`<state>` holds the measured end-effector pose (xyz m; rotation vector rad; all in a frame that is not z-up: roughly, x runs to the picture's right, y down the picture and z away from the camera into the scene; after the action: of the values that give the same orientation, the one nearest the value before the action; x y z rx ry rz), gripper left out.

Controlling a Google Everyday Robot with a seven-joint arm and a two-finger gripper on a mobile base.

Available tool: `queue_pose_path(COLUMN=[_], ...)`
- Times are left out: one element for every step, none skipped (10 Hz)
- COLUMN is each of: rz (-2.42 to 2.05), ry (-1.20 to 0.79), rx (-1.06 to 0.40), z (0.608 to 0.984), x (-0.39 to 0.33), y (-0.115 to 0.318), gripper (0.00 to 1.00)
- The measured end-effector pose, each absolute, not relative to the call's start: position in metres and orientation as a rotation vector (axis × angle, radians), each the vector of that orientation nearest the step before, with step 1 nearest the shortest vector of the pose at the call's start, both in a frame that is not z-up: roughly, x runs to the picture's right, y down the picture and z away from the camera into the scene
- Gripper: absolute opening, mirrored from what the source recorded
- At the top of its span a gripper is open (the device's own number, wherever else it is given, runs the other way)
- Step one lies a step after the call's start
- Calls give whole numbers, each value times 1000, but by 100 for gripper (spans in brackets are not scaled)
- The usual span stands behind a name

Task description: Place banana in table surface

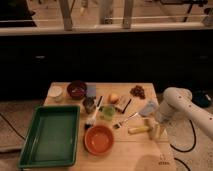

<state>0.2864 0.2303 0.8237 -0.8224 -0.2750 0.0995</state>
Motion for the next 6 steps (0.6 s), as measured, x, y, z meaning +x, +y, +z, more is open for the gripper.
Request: queue_pose_path(rz=[100, 92, 77, 56, 45, 36], ry=[-274, -270, -267, -264, -262, -261], rx=[-825, -828, -831, -827, -827, -829], z=[824, 823, 823, 825, 826, 826], x=[287, 286, 279, 267, 261, 258], y=[231, 233, 235, 235, 236, 239], gripper=[80, 80, 80, 80, 80, 80])
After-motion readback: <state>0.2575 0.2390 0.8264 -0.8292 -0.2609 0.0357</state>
